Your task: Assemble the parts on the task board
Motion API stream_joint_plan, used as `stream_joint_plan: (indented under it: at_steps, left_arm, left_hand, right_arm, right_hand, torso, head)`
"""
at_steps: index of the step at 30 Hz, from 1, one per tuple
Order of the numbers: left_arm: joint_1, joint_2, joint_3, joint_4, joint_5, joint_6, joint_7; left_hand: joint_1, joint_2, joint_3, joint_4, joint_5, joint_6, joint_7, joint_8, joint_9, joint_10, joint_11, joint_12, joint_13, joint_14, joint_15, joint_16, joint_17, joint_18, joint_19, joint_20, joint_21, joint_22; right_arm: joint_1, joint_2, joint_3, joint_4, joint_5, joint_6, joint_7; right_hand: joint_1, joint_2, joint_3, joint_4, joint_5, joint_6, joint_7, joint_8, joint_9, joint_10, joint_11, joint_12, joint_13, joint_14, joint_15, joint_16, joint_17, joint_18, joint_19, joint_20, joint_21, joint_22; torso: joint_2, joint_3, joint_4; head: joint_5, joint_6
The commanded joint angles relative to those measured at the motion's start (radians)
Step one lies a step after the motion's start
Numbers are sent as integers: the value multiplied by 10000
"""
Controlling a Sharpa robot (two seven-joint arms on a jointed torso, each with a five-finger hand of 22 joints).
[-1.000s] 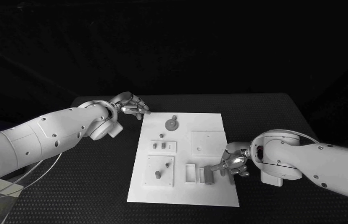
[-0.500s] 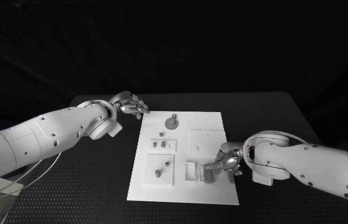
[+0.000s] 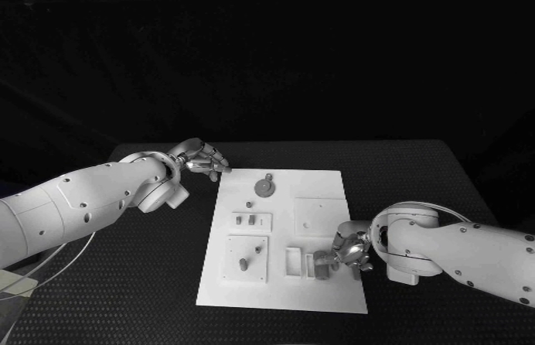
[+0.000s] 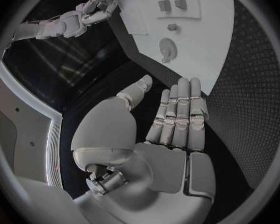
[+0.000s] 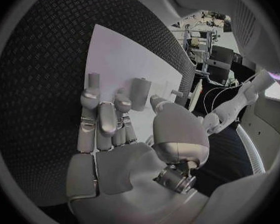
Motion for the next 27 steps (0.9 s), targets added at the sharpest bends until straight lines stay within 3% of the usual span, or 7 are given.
stream_joint_plan:
  at_steps: [1, 11, 17, 23, 27]
  left_arm:
    - [2, 4, 6, 19, 61, 56, 98]
    - [2, 5, 6, 24, 61, 64, 103]
    - [2, -2, 6, 23, 61, 57, 99]
    - [2, -21, 6, 29, 60, 53, 94]
    - [2, -21, 6, 40, 60, 50, 95]
  left_hand:
    - [-91, 27, -21, 58, 25, -34, -6, 25, -15, -50, 8, 54, -17, 93, 11, -71, 14, 183, 30, 21, 8, -16]
    - [-93, 25, -23, 62, 26, -37, -6, 24, -17, -53, 9, 55, -20, 93, 11, -79, 24, 183, 28, 20, 8, -17]
    - [-94, 25, -24, 65, 26, -38, -5, 24, -18, -54, 9, 55, -21, 94, 11, -83, 30, 184, 27, 20, 8, -17]
    - [-94, 23, -25, 65, 26, -41, -5, 22, -19, -56, 9, 56, -23, 94, 11, -88, 36, 184, 26, 20, 8, -17]
    - [-92, 23, -24, 65, 26, -42, -5, 22, -19, -57, 9, 56, -24, 94, 11, -91, 40, 185, 25, 19, 8, -17]
  right_arm:
    - [-41, 70, -33, -88, -163, 233, -60]
    - [-74, 355, -63, -358, -105, 49, -56]
    - [-308, 548, -80, -482, -25, 9, -47]
    - [-348, 564, -80, -520, -47, -133, -37]
    - [-348, 554, -80, -513, -55, -180, -34]
  right_hand:
    - [-41, -69, 48, 11, -38, -18, 23, -74, -20, -355, 158, 31, 3, -61, -54, -60, -26, 531, -122, -62, -70, 123]
    - [173, -6, 112, -18, -35, -10, 28, -154, -36, -389, 162, 27, -61, -103, -51, -70, -37, 531, -134, -56, -82, 141]
    - [575, 143, -38, -42, -21, 4, 50, -255, -68, -411, 177, 51, -128, -134, -32, -81, -58, 531, -146, -29, -79, 162]
    - [1559, 594, -531, -314, -16, 49, 65, -384, -124, -443, 199, 106, -208, -150, -14, -85, -65, 531, -170, 5, -58, 178]
    - [2333, 992, -839, -753, -19, 139, 45, -410, -132, -458, 180, 136, -254, -154, -30, -88, -65, 531, -193, 10, -58, 175]
  torso:
    - [4, -8, 1]
    - [-3, -1, -16]
    - [8, 9, 5]
    - [5, 12, -20]
    - [-1, -3, -25]
  head:
    - [19, -14]
    - [23, -38]
    - [38, -60]
    - [65, -95]
    - [66, -91]
